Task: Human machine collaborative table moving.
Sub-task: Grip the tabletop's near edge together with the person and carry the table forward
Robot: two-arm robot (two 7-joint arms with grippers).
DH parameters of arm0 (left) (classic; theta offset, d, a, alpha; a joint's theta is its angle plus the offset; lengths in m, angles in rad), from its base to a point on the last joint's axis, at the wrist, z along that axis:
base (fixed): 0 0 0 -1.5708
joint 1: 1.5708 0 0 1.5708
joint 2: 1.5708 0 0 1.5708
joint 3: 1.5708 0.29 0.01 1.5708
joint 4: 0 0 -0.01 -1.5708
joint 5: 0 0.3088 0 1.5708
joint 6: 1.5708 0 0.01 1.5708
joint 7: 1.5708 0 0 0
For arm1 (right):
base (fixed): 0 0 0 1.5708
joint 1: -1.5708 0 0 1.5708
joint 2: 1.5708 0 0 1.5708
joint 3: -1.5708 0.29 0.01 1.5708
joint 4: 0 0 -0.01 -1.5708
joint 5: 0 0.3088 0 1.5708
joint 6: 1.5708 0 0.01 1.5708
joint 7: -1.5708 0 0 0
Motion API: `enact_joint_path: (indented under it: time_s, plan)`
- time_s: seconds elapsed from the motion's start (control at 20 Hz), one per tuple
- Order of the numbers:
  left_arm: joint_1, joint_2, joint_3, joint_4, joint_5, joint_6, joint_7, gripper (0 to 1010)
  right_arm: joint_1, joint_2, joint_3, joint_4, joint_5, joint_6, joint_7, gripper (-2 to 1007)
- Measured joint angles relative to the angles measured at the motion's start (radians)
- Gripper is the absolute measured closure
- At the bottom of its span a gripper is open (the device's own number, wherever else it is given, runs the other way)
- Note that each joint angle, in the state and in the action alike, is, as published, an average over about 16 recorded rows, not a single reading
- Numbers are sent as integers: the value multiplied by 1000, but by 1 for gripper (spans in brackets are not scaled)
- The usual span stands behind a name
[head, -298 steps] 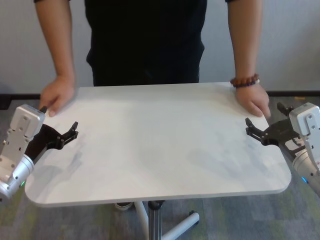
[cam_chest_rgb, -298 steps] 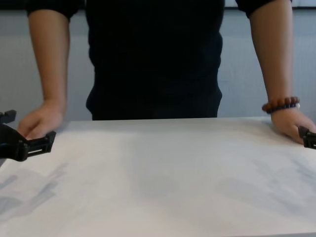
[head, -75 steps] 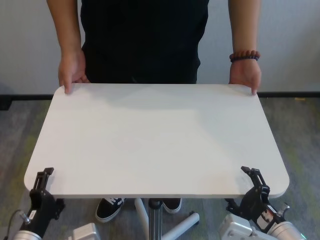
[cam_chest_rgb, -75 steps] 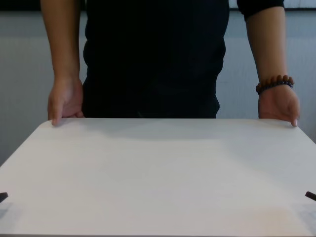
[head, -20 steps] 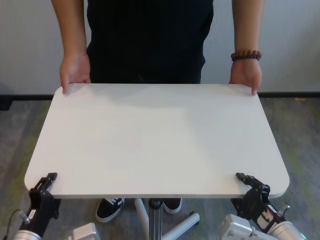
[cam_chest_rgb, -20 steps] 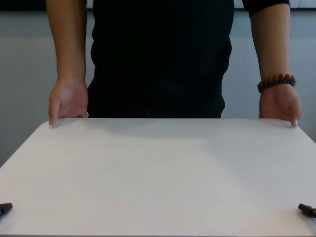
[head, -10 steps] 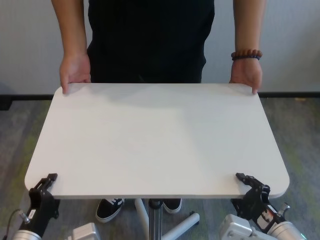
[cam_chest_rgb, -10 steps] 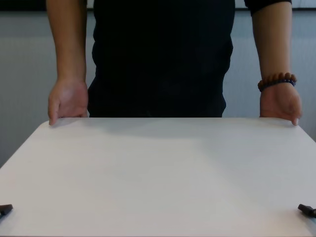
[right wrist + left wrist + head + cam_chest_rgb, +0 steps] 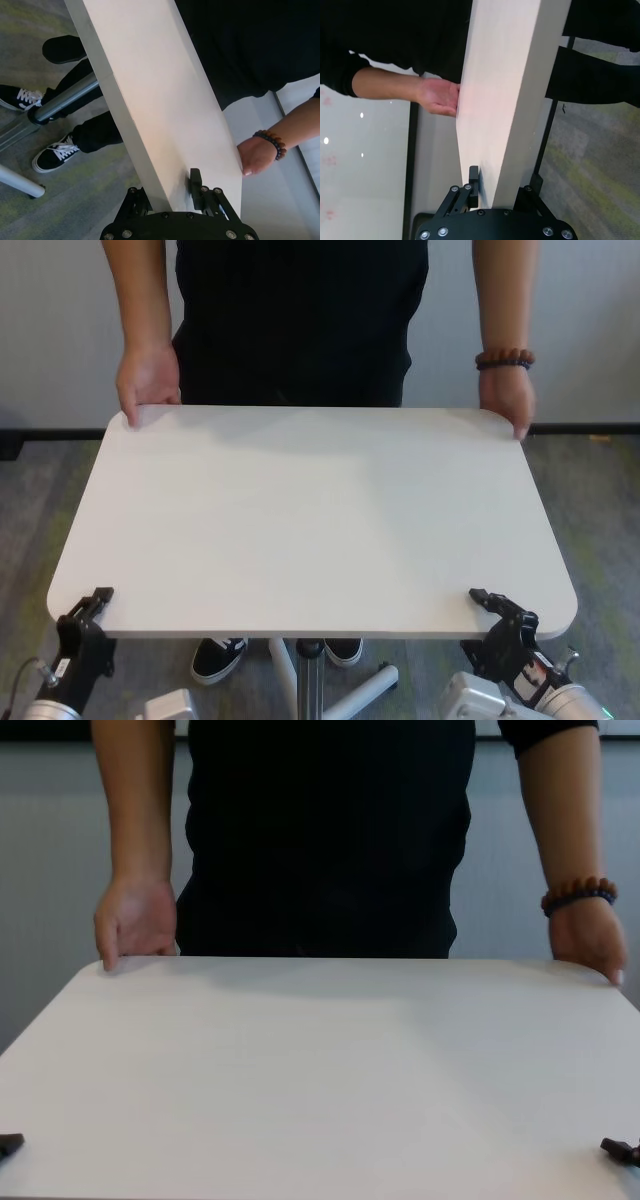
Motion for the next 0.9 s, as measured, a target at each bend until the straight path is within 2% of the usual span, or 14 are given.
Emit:
enact_joint_path:
  time_s: [0.65, 0.9]
  plan:
    - [17, 6, 9, -24, 102, 23, 16, 734, -19, -13, 20, -22, -46, 43, 13, 639]
    - [23, 7, 11, -32, 137, 26, 22, 735, -28, -17, 28, -29, -67, 50, 11, 639]
